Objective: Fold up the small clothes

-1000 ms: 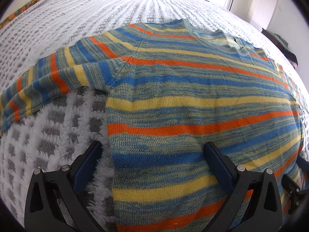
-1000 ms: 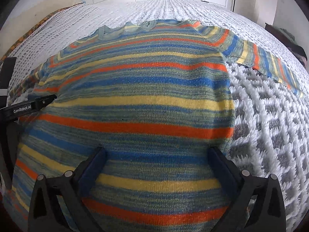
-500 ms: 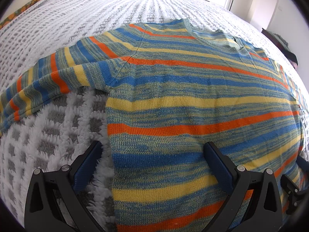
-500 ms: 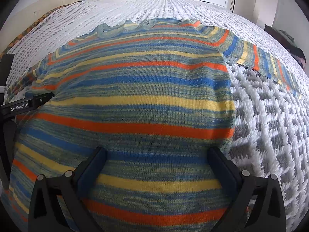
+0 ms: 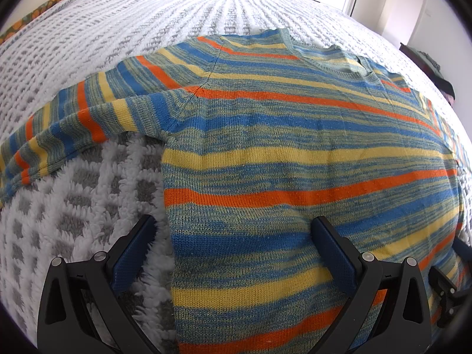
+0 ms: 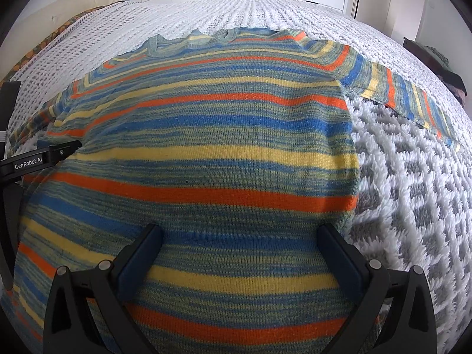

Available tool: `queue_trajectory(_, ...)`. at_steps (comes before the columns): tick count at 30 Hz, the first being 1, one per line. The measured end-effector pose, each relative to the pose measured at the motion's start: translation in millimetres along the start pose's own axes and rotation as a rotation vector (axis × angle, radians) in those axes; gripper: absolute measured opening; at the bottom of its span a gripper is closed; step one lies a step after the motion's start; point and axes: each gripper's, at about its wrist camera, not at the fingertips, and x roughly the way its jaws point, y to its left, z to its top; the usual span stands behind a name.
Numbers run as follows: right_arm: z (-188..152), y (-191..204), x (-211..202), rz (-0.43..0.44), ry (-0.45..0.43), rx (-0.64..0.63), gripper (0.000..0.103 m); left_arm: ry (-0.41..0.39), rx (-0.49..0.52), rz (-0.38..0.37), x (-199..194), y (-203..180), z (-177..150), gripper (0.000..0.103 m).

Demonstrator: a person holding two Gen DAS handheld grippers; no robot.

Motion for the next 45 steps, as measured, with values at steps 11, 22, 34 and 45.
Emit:
queue_trajectory(11,-0.6,-0.1,-1.6,-0.005,0.003,-0.004,0.103,0.0,0.0,0.0,0.3,0.0,0.1,0.102)
queue_trajectory(22,10.6,3.3,-19.5,0.01,-0.011,-0.04,0.103,0.0,-0.001,0.0,0.3,-0.3,0.1,0.102)
queue_trajectory(34,21.8,-14.1,5.3,-0.076,-0.007,0.072,0.103,0.0,0.0,0.001,0.9,-0.6,0.4,0.102)
queue_trajectory(45,4.2,-9.9,0.4,-0.118,-0.076,0.093,0.103,0.0,-0.001,0.0,1.0,-0.6,0.4,0.102)
